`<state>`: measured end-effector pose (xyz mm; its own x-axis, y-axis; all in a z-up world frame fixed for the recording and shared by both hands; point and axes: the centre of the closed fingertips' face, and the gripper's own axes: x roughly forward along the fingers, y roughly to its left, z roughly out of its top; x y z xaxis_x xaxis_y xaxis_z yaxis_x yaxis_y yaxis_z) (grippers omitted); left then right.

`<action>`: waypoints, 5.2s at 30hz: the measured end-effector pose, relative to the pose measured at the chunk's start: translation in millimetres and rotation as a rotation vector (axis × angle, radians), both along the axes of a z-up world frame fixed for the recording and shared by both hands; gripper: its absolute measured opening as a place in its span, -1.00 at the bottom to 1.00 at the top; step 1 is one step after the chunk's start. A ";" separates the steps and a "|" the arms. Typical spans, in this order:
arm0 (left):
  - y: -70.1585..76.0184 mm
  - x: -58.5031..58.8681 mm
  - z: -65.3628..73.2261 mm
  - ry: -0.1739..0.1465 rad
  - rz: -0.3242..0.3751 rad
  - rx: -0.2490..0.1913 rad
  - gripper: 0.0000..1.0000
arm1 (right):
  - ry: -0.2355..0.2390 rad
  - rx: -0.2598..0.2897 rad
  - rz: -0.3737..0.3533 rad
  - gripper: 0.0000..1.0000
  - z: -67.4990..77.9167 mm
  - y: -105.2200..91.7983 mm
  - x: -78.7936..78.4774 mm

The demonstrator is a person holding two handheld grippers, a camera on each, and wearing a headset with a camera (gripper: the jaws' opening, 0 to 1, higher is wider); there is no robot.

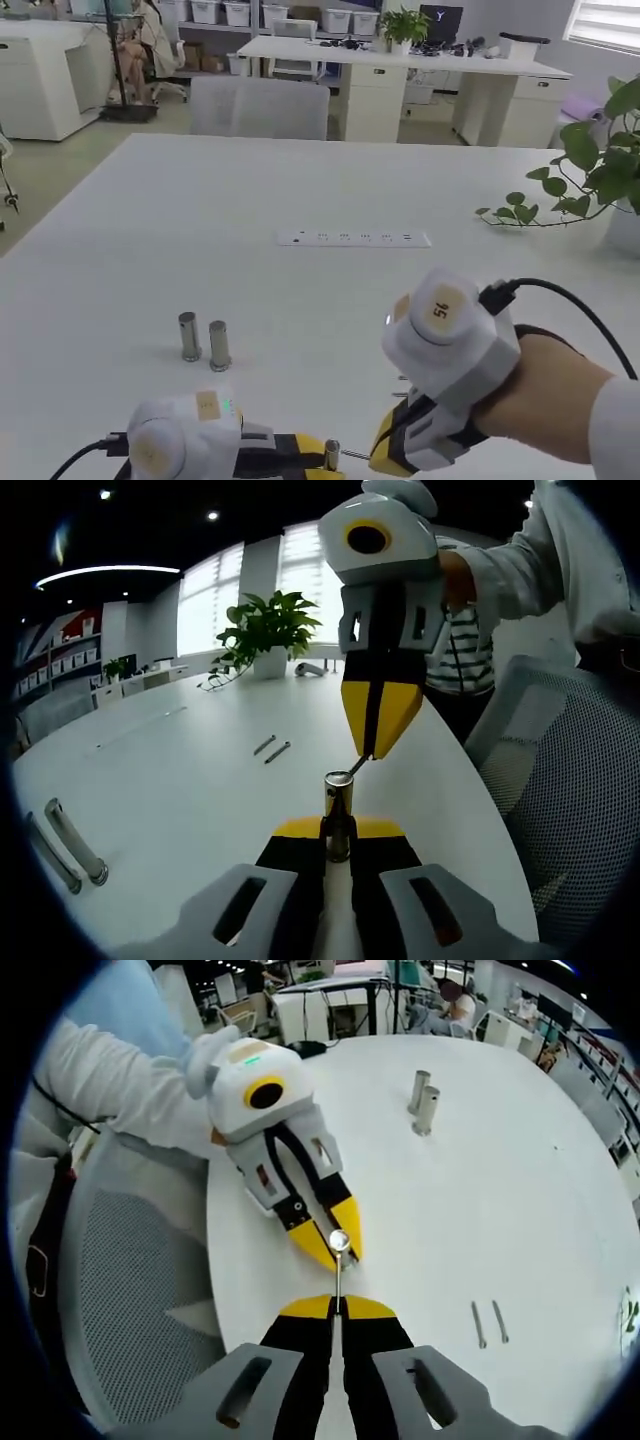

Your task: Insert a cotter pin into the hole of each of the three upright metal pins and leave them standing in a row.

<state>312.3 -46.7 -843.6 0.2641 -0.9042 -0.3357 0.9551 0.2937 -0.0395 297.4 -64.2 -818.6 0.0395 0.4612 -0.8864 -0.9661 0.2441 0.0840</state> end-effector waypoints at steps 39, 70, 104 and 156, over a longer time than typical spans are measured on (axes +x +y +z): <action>-1.3 0.2 0.2 0.004 0.001 -0.006 -0.88 | 0.007 -0.003 0.030 -0.92 -3.3 24.0 6.1; 0.4 -1.4 -0.2 0.013 0.007 -0.013 -0.88 | -0.019 0.016 0.041 -0.75 -2.4 20.5 0.4; -0.3 2.4 0.5 0.015 0.010 -0.016 -0.88 | -0.061 0.045 0.036 -0.90 -0.7 24.6 7.5; 0.4 -1.1 0.3 0.031 0.022 -0.022 -0.88 | -0.188 0.485 -0.130 0.19 33.9 2.3 -7.7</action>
<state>311.2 -46.3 -843.4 0.2741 -0.9053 -0.3245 0.9464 0.3138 -0.0761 289.7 -61.9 -784.8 0.2607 0.7972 -0.5446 -0.9399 0.3384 0.0454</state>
